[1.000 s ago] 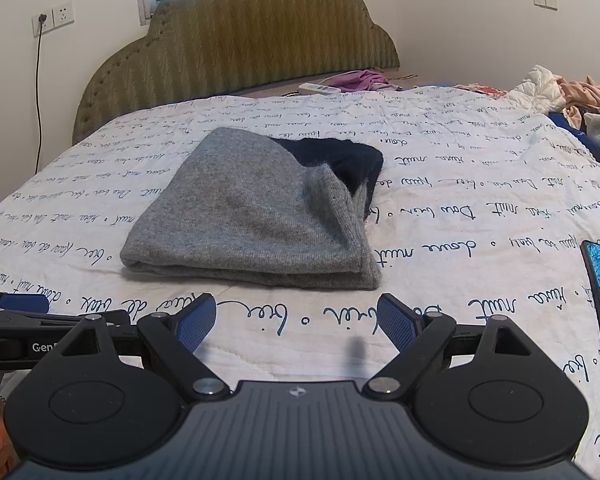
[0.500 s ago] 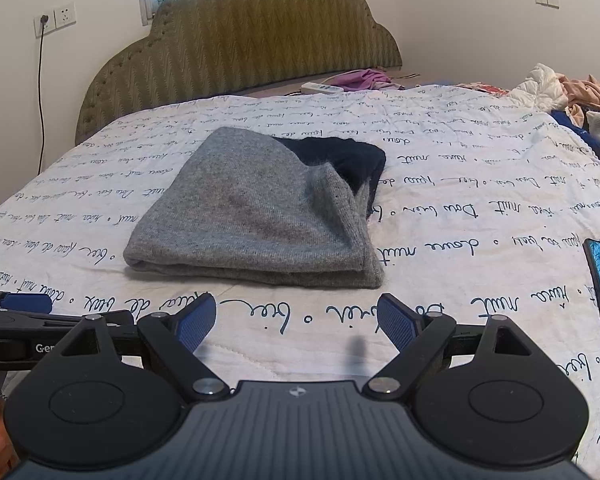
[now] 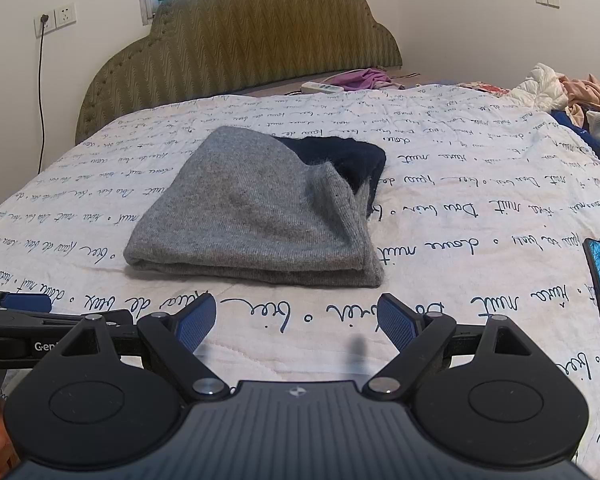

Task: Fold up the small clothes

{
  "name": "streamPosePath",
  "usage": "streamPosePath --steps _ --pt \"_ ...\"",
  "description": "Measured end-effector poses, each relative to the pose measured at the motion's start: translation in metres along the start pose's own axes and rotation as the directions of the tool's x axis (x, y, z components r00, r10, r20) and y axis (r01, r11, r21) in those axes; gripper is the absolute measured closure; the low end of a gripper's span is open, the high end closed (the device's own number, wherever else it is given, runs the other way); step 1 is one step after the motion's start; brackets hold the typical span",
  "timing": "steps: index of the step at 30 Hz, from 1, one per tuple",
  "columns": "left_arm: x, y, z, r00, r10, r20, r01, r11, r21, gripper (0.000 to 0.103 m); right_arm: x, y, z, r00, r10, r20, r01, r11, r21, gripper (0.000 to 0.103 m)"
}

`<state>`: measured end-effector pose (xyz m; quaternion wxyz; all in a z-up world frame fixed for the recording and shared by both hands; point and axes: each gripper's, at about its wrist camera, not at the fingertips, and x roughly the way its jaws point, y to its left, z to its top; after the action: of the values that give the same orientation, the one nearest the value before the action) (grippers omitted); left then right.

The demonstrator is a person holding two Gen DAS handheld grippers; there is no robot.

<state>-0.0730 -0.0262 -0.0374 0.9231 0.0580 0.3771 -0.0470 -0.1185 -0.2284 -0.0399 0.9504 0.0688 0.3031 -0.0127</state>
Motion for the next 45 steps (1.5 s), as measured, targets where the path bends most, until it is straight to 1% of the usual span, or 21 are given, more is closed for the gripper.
streamPosePath --steps 45 --pt "-0.0007 0.0019 -0.0017 1.000 0.005 -0.008 -0.005 1.000 -0.002 0.007 -0.0005 -0.0038 -0.0015 1.000 0.019 -0.009 -0.019 1.000 0.001 0.015"
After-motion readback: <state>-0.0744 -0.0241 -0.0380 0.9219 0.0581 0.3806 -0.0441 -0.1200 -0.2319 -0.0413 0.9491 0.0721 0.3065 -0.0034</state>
